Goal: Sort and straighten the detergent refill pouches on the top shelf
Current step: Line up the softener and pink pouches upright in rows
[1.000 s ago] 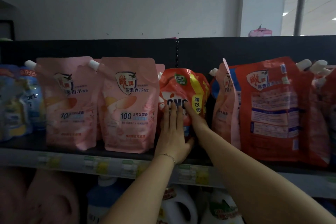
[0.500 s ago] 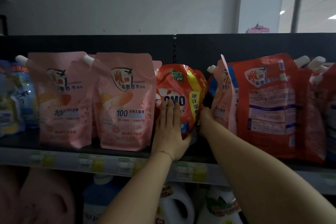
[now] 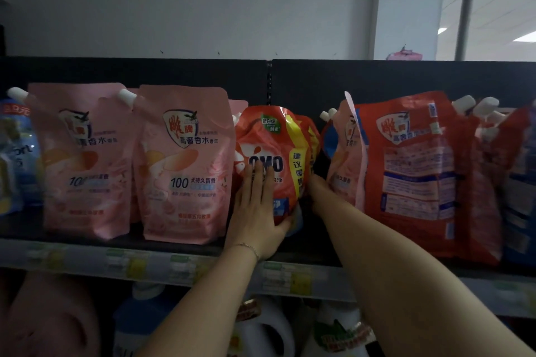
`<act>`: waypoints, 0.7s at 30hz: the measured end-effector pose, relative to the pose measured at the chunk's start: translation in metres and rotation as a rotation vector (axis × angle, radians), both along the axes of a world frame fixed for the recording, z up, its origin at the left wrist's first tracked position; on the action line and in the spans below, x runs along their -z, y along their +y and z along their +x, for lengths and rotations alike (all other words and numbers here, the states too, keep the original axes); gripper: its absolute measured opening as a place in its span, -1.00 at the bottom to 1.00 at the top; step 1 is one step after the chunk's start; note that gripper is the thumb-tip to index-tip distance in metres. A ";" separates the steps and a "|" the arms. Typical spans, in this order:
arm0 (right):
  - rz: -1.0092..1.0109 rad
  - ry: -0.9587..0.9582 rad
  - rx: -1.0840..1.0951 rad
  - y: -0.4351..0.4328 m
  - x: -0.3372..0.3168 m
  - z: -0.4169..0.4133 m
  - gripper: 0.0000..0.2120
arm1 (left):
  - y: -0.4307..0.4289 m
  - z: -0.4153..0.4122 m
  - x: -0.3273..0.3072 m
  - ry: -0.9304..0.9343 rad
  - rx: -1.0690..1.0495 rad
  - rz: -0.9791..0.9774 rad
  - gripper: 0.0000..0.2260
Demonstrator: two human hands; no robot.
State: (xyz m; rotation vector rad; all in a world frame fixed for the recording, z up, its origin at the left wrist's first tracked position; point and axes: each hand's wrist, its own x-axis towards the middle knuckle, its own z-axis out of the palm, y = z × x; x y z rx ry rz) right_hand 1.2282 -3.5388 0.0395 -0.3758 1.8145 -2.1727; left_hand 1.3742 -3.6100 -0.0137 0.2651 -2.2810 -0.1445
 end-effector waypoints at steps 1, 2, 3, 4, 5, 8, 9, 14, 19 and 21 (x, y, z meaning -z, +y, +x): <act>0.031 0.004 0.007 0.000 0.003 -0.010 -0.58 | 0.000 0.001 -0.001 -0.004 -0.003 -0.002 -0.09; 0.056 -0.002 -0.004 0.004 0.003 -0.011 -0.61 | 0.000 0.001 -0.001 -0.006 -0.006 -0.002 -0.09; 0.068 0.005 -0.016 0.009 -0.001 -0.006 -0.69 | 0.000 0.002 -0.002 -0.007 -0.008 -0.003 -0.09; 0.068 0.004 -0.041 0.015 -0.002 -0.007 -0.80 | 0.001 0.002 -0.002 -0.010 -0.008 -0.004 -0.09; 0.067 0.004 -0.052 0.019 -0.001 -0.011 -0.83 | 0.001 0.003 -0.003 -0.014 -0.006 -0.003 -0.08; 0.114 0.004 -0.101 0.029 0.000 -0.028 -0.85 | 0.001 0.004 -0.003 -0.023 -0.010 -0.002 -0.08; 0.125 -0.005 -0.143 0.030 0.000 -0.029 -0.84 | 0.001 0.004 -0.004 -0.024 -0.013 -0.004 -0.08; 0.116 0.019 -0.249 0.032 -0.002 -0.027 -0.86 | 0.002 0.003 -0.004 -0.038 -0.029 -0.011 -0.07; 0.195 0.079 -0.202 0.025 -0.003 -0.023 -0.64 | 0.003 0.004 -0.004 -0.039 -0.042 -0.020 -0.07; 0.182 0.041 -0.195 0.025 -0.005 -0.021 -0.66 | 0.003 0.003 -0.004 -0.038 -0.047 -0.020 -0.08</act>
